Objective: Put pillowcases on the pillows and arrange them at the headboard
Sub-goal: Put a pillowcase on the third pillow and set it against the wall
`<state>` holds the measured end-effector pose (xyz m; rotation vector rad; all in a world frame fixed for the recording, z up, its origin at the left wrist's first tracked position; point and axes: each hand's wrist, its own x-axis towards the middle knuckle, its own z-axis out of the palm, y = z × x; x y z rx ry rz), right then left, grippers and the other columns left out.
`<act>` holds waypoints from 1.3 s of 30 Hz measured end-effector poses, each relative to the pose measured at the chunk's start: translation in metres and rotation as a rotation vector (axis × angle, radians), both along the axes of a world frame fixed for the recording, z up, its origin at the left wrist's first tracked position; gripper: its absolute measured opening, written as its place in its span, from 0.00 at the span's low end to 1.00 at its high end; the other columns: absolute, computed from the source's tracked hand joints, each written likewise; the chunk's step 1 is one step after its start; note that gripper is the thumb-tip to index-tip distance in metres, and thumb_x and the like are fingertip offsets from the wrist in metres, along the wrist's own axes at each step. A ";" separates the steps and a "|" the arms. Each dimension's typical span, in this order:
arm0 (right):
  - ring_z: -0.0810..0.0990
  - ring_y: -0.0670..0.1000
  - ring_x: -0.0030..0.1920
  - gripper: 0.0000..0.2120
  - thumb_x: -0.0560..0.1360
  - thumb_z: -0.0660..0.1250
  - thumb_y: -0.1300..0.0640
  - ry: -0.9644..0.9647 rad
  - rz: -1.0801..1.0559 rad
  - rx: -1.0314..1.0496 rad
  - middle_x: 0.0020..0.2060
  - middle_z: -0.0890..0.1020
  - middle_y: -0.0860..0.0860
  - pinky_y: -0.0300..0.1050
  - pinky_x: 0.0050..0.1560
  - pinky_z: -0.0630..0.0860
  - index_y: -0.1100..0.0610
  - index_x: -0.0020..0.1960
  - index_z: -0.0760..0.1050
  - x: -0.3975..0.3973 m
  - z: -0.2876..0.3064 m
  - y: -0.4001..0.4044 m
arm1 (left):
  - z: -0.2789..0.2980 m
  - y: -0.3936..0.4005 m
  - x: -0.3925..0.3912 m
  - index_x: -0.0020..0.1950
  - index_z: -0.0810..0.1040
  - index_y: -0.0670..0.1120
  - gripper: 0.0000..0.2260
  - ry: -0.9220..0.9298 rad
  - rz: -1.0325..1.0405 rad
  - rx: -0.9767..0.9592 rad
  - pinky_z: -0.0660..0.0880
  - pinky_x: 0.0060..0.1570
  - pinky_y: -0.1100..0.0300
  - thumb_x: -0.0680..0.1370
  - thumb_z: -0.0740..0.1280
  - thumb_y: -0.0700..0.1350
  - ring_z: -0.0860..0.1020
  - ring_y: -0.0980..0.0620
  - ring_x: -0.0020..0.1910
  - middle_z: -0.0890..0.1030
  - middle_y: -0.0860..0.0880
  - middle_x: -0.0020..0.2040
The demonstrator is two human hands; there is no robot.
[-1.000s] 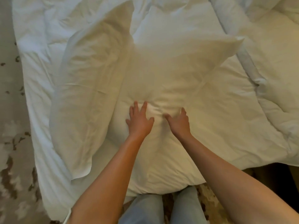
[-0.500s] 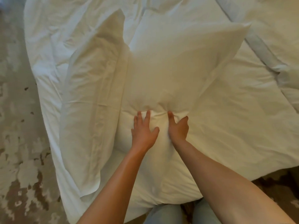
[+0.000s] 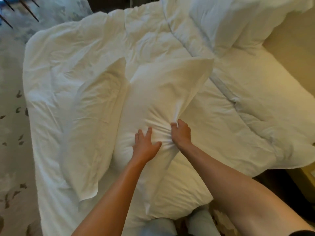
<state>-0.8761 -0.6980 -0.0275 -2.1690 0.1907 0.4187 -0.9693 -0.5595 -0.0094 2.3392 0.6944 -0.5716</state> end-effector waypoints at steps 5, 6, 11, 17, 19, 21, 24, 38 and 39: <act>0.81 0.61 0.49 0.12 0.82 0.64 0.52 -0.120 0.037 -0.138 0.47 0.83 0.61 0.45 0.45 0.66 0.57 0.43 0.74 0.023 0.064 -0.054 | 0.034 -0.030 0.006 0.83 0.54 0.55 0.37 -0.084 -0.067 -0.124 0.55 0.78 0.49 0.78 0.66 0.63 0.53 0.44 0.81 0.52 0.43 0.83; 0.81 0.61 0.49 0.12 0.82 0.64 0.52 -0.149 0.041 -0.166 0.47 0.84 0.61 0.45 0.45 0.66 0.56 0.43 0.74 0.028 0.076 -0.069 | 0.039 -0.040 0.007 0.82 0.54 0.56 0.37 -0.093 -0.087 -0.151 0.55 0.77 0.49 0.78 0.66 0.64 0.53 0.44 0.81 0.52 0.44 0.83; 0.77 0.54 0.40 0.15 0.80 0.68 0.52 -0.276 0.073 -0.284 0.35 0.77 0.49 0.45 0.41 0.64 0.55 0.36 0.74 0.042 0.136 -0.145 | 0.058 -0.100 0.015 0.82 0.55 0.55 0.39 -0.150 -0.186 -0.289 0.61 0.75 0.50 0.76 0.67 0.65 0.59 0.45 0.80 0.57 0.46 0.82; 0.77 0.55 0.41 0.19 0.80 0.69 0.51 -0.368 0.097 -0.404 0.35 0.77 0.48 0.48 0.40 0.69 0.49 0.32 0.68 0.027 0.193 -0.228 | 0.086 -0.180 0.029 0.81 0.59 0.50 0.38 -0.228 -0.318 -0.321 0.66 0.72 0.50 0.75 0.69 0.62 0.66 0.43 0.76 0.64 0.44 0.78; 0.78 0.56 0.41 0.16 0.80 0.69 0.51 -0.392 0.104 -0.420 0.35 0.78 0.49 0.50 0.41 0.73 0.52 0.35 0.72 0.027 0.207 -0.248 | 0.097 -0.200 0.035 0.81 0.59 0.50 0.37 -0.249 -0.342 -0.307 0.67 0.70 0.51 0.76 0.69 0.61 0.66 0.44 0.76 0.64 0.45 0.78; 0.79 0.56 0.42 0.13 0.79 0.69 0.50 -0.419 0.123 -0.437 0.36 0.79 0.49 0.52 0.43 0.75 0.53 0.38 0.75 0.031 0.221 -0.265 | 0.109 -0.217 0.043 0.80 0.59 0.50 0.36 -0.272 -0.357 -0.283 0.69 0.69 0.51 0.77 0.68 0.61 0.66 0.44 0.75 0.62 0.45 0.79; 0.79 0.56 0.43 0.09 0.79 0.69 0.50 -0.480 0.171 -0.448 0.39 0.83 0.50 0.52 0.44 0.77 0.53 0.43 0.80 0.041 0.242 -0.292 | 0.131 -0.240 0.066 0.80 0.59 0.50 0.35 -0.374 -0.389 -0.198 0.69 0.70 0.48 0.77 0.66 0.61 0.65 0.44 0.76 0.60 0.45 0.79; 0.83 0.52 0.41 0.05 0.80 0.71 0.52 -0.817 0.455 -0.271 0.41 0.87 0.48 0.51 0.43 0.78 0.52 0.51 0.86 0.092 0.309 -0.454 | 0.236 -0.346 0.215 0.77 0.68 0.55 0.27 -0.654 -0.636 0.198 0.53 0.78 0.39 0.78 0.62 0.61 0.60 0.47 0.78 0.67 0.49 0.77; 0.84 0.51 0.42 0.05 0.79 0.72 0.52 -0.831 0.436 -0.244 0.41 0.87 0.47 0.50 0.43 0.78 0.51 0.51 0.86 0.095 0.312 -0.468 | 0.238 -0.354 0.219 0.71 0.73 0.54 0.25 -0.663 -0.647 0.223 0.57 0.76 0.40 0.78 0.60 0.64 0.68 0.46 0.72 0.74 0.49 0.70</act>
